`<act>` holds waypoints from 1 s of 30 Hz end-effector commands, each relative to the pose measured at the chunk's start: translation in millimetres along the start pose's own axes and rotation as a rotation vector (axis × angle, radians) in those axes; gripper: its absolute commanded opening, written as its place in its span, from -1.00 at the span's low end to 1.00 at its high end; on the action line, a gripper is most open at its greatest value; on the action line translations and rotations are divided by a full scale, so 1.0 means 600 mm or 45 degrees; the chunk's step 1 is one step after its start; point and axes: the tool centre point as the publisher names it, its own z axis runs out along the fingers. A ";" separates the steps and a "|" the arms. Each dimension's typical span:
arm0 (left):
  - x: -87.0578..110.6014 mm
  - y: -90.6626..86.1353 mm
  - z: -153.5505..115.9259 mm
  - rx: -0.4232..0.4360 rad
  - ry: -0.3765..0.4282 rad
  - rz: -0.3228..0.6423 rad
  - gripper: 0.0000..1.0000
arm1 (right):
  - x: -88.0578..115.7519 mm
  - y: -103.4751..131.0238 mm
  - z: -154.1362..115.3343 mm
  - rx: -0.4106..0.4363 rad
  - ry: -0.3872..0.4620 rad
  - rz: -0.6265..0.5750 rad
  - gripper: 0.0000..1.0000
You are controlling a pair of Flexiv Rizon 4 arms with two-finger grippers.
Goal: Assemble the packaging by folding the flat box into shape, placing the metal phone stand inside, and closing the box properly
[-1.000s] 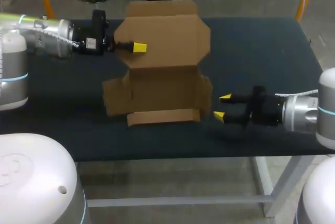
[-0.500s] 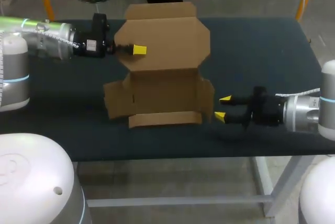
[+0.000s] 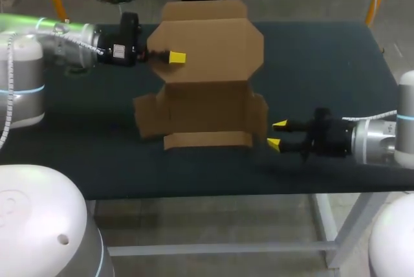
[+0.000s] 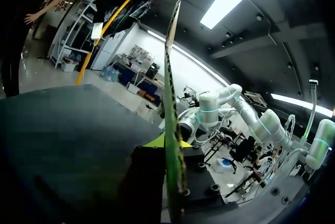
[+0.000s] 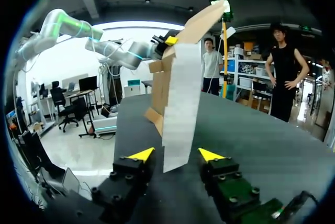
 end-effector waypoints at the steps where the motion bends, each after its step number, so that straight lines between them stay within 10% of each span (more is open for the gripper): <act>1: -0.016 -0.004 0.004 -0.013 0.041 0.001 -1.00 | 0.004 0.000 -0.008 -0.006 -0.008 -0.005 0.11; 19: -0.029 0.003 0.003 0.001 0.069 0.110 -1.00 | 0.016 -0.004 -0.052 -0.011 -0.055 0.009 0.29; 30: -0.027 0.010 0.005 0.003 -0.009 0.195 -1.00 | 0.020 -0.005 -0.065 -0.012 -0.054 0.022 1.00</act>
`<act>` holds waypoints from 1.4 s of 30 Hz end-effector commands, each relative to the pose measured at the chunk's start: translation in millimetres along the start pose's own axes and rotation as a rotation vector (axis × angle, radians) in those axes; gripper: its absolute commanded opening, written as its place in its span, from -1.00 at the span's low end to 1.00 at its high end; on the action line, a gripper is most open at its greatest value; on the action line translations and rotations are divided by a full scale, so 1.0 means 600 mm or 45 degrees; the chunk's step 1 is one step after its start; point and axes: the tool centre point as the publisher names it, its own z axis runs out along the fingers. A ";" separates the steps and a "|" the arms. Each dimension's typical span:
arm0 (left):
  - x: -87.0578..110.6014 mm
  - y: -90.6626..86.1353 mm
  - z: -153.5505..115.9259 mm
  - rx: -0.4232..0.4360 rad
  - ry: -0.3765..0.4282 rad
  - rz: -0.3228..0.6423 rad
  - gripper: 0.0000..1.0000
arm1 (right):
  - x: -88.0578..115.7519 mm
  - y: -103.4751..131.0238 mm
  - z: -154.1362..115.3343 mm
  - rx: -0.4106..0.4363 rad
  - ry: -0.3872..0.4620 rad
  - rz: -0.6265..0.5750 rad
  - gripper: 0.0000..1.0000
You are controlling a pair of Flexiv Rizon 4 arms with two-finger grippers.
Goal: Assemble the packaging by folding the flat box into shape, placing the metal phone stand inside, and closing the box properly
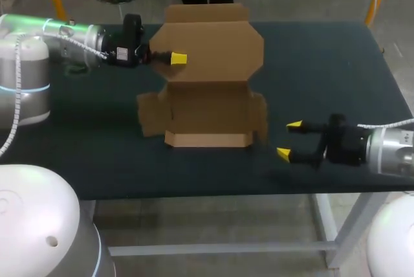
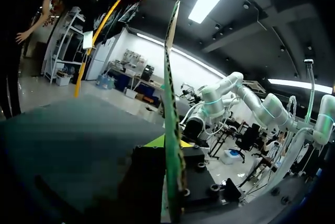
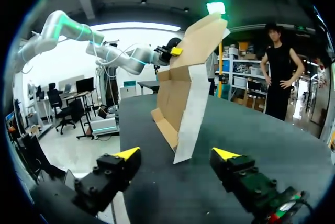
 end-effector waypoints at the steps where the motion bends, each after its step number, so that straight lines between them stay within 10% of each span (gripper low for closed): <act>1: 0.013 -0.001 0.001 -0.001 -0.028 0.014 -1.00 | 0.003 0.000 -0.011 -0.011 0.001 0.001 1.00; 42: 0.069 0.076 0.012 -0.117 -0.067 0.307 -1.00 | 0.000 -0.011 0.008 -0.013 0.042 0.043 1.00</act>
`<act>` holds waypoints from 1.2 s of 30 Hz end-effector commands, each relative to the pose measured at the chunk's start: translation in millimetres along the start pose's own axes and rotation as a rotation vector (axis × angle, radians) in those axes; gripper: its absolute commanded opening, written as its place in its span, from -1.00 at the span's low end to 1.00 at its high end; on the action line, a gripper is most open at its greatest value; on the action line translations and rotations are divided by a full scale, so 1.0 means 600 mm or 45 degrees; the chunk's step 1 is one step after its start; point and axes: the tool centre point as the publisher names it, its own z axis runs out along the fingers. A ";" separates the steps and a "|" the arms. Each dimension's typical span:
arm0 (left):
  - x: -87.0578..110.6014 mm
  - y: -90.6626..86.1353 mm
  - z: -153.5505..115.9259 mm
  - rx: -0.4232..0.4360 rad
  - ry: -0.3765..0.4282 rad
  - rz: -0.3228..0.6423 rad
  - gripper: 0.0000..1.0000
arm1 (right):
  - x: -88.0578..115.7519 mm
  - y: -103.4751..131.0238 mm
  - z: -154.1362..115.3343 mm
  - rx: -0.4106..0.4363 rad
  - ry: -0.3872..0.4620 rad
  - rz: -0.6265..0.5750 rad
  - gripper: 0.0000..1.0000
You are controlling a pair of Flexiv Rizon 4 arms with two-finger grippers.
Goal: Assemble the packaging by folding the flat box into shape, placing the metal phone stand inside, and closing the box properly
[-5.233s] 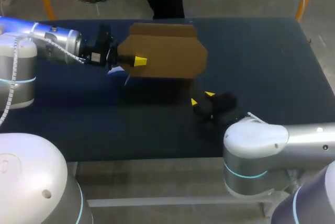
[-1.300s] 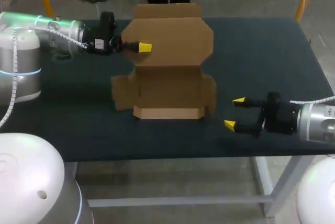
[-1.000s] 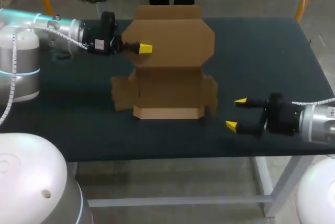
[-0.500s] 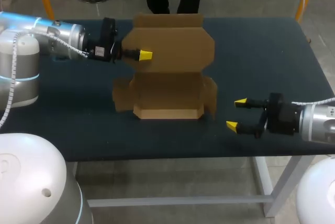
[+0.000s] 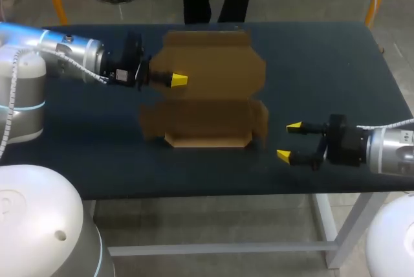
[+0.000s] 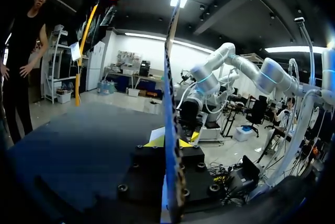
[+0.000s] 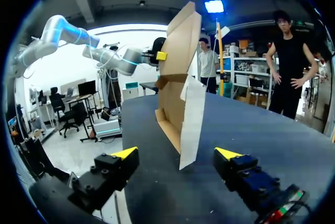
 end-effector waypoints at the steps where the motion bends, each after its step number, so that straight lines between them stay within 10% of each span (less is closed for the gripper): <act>1: 0.014 0.007 0.001 -0.007 -0.021 0.015 -1.00 | -0.002 -0.002 0.004 -0.007 0.005 0.001 1.00; 36: 0.061 0.042 0.005 -0.086 -0.052 0.196 -1.00 | 0.010 -0.002 0.013 0.003 0.022 0.003 1.00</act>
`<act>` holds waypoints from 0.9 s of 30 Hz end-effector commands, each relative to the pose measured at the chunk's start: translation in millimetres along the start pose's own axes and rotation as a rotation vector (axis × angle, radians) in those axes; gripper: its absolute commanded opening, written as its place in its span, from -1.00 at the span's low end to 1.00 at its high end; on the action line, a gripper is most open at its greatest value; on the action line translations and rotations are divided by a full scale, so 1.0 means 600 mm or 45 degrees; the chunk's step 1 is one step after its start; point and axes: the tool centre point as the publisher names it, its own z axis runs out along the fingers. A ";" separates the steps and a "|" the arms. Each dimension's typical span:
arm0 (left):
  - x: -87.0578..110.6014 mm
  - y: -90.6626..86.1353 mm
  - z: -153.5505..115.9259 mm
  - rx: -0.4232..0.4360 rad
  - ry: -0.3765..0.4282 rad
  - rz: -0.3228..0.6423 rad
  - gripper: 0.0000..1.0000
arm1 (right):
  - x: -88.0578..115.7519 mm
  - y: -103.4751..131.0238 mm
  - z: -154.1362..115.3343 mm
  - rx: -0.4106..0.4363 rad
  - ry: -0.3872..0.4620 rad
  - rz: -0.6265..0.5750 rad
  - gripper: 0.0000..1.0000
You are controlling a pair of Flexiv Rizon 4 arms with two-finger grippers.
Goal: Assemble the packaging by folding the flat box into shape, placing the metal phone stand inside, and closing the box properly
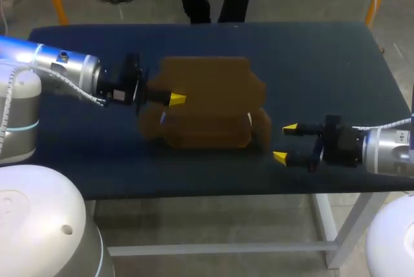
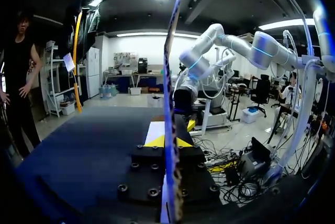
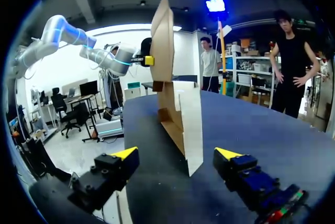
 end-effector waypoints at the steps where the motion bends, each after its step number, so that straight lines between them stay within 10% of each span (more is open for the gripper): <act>1: 0.002 0.004 0.001 -0.010 -0.004 -0.011 -1.00 | 0.001 0.000 0.001 -0.001 -0.002 -0.002 1.00; 27: -0.008 0.001 0.004 -0.044 -0.010 -0.071 -1.00 | -0.001 0.000 0.004 -0.006 -0.003 0.003 1.00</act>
